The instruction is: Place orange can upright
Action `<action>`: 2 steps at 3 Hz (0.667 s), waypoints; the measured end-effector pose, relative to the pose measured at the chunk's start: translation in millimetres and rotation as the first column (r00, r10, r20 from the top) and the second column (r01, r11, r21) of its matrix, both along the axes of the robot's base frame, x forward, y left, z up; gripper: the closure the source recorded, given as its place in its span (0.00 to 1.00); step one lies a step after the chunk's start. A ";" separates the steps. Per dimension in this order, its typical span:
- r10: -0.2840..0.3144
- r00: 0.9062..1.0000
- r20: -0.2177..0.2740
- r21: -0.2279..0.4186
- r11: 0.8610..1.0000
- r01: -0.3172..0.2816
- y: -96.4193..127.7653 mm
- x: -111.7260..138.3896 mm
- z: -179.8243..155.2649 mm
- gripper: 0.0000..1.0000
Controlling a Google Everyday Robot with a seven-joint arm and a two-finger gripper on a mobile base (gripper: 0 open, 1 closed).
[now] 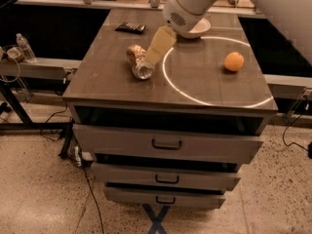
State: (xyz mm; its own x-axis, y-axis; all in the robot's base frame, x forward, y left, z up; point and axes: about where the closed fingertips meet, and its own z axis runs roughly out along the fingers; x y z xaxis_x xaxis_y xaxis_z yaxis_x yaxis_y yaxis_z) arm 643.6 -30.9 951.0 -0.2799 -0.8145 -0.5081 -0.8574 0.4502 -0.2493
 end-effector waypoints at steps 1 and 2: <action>-0.148 0.988 -0.043 0.096 0.984 0.152 12.7 38.4 -12.1 0.00; -0.323 0.936 -0.138 0.149 0.928 0.342 30.0 80.4 -37.2 0.00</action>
Offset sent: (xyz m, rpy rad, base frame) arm 0.1146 0.0445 -0.0533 0.2831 0.1950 -0.5586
